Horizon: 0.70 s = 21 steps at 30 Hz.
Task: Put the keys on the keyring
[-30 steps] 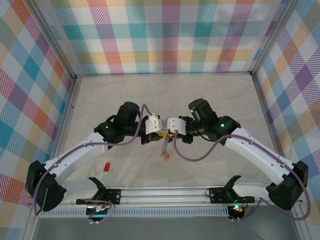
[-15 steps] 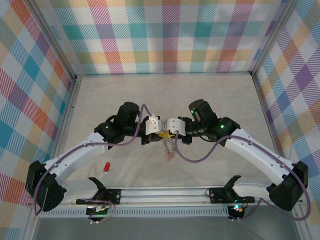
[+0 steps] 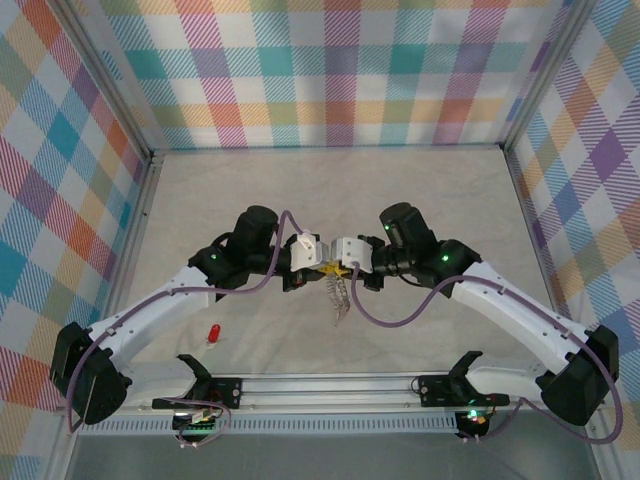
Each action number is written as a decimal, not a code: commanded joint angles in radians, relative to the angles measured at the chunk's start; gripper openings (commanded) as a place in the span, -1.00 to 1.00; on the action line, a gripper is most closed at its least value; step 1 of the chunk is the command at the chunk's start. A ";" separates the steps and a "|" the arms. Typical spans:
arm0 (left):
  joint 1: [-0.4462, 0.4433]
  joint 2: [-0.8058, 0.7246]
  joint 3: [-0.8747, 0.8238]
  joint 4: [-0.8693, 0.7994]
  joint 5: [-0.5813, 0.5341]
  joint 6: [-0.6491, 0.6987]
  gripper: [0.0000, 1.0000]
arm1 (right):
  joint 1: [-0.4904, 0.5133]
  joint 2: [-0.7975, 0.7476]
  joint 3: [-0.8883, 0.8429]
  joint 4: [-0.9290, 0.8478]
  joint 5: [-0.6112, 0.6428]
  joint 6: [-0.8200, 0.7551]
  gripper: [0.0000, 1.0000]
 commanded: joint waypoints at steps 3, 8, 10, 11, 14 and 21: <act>0.006 -0.047 0.004 0.205 0.101 -0.080 -1.00 | -0.077 -0.079 -0.107 0.165 -0.151 0.114 -0.71; 0.031 -0.059 -0.034 0.319 0.142 -0.160 -1.00 | -0.160 -0.149 -0.211 0.317 -0.285 0.234 -0.55; 0.038 -0.062 -0.043 0.359 0.157 -0.190 -1.00 | -0.162 -0.157 -0.234 0.347 -0.293 0.245 -0.47; 0.041 -0.062 -0.044 0.368 0.160 -0.198 -1.00 | -0.164 -0.160 -0.244 0.364 -0.300 0.252 -0.47; 0.044 -0.057 -0.038 0.368 0.183 -0.208 -1.00 | -0.164 -0.174 -0.275 0.454 -0.311 0.297 -0.47; 0.045 -0.058 -0.052 0.404 0.195 -0.252 -1.00 | -0.179 -0.210 -0.308 0.596 -0.311 0.371 -0.46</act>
